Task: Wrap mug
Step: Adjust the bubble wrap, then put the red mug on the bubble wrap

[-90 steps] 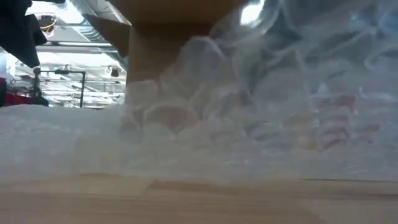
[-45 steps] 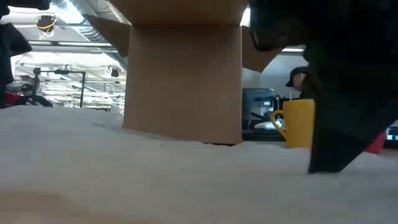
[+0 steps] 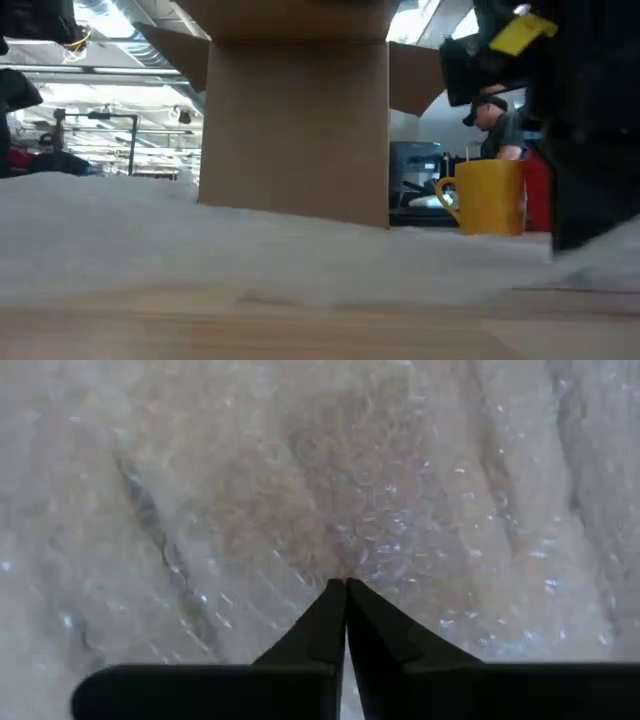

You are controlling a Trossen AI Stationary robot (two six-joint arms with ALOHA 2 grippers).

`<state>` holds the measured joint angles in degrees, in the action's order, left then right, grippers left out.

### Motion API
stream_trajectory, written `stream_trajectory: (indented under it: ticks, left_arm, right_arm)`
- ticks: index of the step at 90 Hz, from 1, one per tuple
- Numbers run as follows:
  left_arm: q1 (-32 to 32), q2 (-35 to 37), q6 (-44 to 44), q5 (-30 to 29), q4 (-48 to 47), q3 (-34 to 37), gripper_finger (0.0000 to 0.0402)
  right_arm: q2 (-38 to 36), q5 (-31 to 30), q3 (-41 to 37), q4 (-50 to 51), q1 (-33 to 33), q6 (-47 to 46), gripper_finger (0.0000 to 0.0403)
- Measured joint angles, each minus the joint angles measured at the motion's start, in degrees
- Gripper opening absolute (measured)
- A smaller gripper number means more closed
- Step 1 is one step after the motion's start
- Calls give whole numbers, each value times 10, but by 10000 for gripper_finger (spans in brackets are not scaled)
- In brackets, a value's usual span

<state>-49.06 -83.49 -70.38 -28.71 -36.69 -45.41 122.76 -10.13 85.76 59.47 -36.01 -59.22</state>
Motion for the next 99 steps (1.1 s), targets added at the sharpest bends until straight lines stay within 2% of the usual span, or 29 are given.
stream_trajectory:
  ticks: [19, 26, 48, 63, 72, 84, 99]
  left_arm:
    - [0, -25, -22, -3, 0, 0, 0]
    - [0, -37, -29, -3, -1, 0, 0]
    - [0, -46, 2, -4, 50, 0, 0]
    - [0, -46, 47, -5, 103, 0, 0]
    - [0, -46, 66, -5, 131, 0, 0]
    - [-1, -46, 102, -5, 159, 0, 0]
    - [3, -33, 137, -12, 163, 0, 0]
  right_arm:
    - [0, 43, -4, 99, -12, -10, 0]
    - [-7, 40, -4, 118, -21, -27, 0]
    - [-106, -80, -3, 57, -66, -73, 0]
    - [-186, -185, -7, 77, -101, -110, 0]
    - [-245, -232, -51, 77, -130, -161, 0]
    - [-335, -282, -152, 50, -186, -273, 0]
    - [-438, -294, -270, 12, -228, -355, 0]
